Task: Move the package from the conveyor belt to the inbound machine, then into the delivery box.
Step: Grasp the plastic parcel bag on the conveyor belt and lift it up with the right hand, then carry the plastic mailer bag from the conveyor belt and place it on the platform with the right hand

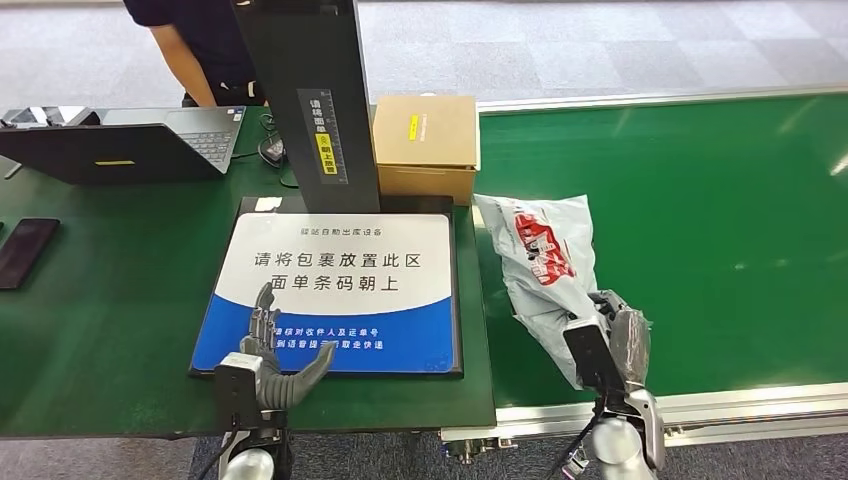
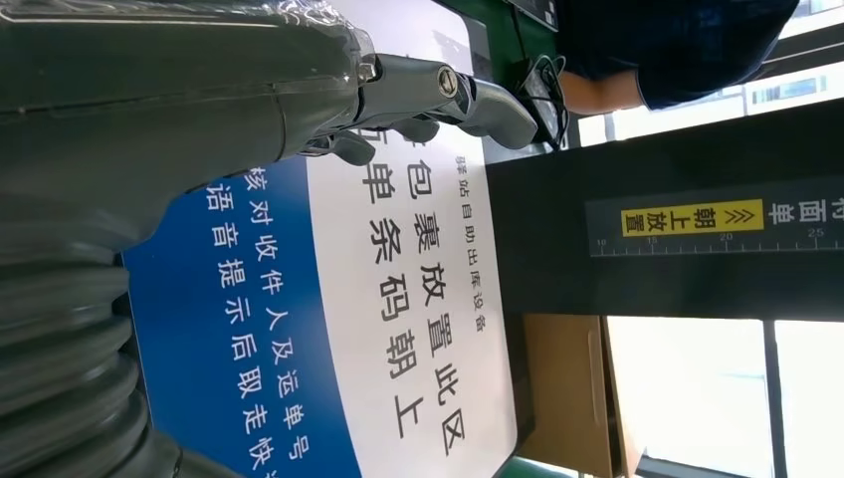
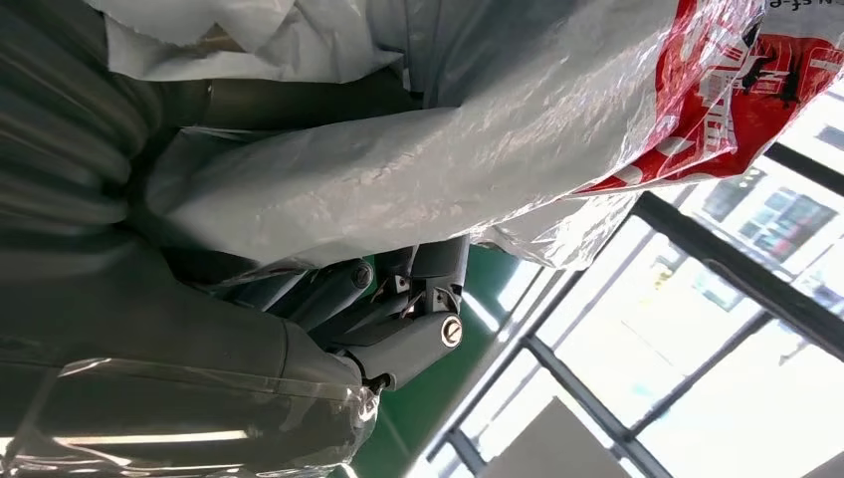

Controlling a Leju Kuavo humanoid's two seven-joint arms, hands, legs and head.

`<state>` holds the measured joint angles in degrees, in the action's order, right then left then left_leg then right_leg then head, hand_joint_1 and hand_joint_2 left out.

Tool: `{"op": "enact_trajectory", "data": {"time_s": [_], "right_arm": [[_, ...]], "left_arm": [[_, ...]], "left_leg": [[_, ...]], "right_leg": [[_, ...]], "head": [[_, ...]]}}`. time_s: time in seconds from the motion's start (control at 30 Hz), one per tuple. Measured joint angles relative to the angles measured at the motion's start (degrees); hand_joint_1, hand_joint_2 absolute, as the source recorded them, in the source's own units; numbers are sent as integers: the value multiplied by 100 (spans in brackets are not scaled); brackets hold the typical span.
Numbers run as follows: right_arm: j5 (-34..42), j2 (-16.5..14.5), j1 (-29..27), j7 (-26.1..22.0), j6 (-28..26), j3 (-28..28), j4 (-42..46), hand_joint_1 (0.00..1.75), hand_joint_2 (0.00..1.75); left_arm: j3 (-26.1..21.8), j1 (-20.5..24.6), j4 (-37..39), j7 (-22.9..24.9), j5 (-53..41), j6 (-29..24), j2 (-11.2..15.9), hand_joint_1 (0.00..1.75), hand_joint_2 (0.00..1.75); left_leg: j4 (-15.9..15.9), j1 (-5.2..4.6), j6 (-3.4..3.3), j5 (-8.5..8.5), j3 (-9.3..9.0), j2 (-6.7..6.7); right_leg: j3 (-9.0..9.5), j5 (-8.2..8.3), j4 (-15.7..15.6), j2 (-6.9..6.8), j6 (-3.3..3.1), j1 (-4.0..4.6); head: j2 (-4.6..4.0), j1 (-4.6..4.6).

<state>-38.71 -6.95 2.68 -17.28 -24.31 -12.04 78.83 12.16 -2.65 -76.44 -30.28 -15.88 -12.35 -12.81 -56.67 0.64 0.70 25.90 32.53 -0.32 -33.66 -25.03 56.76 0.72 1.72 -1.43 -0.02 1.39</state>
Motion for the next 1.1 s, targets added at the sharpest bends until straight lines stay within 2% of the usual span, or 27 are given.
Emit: {"op": "enact_trajectory", "data": {"time_s": [0.2, 0.4, 1.1], "right_arm": [[-309, -9, 18, -7, -231, 761, 448, 172, 175], [-503, -9, 301, 64, -280, 1519, 404, 174, 175], [-663, -3, 2017, -166, -264, 3442, -1412, 175, 175]], "left_arm": [[8, 6, 39, -62, -5, 11, -2, 0, 175], [14, 8, 40, -78, -9, 11, -2, 0, 175], [16, 25, 38, -103, -92, -121, -2, 0, 175]], "left_leg": [[0, 0, 1, -1, 1, 0], [0, 0, 1, -1, 3, 1], [-1, 0, 1, -3, 7, 0]], "right_leg": [[0, 0, 2, 0, 0, 0], [-4, 0, 3, 0, 0, 0], [-6, 1, 5, 0, 0, 0]], "head": [[0, 0], [0, 1], [0, 0]]}}
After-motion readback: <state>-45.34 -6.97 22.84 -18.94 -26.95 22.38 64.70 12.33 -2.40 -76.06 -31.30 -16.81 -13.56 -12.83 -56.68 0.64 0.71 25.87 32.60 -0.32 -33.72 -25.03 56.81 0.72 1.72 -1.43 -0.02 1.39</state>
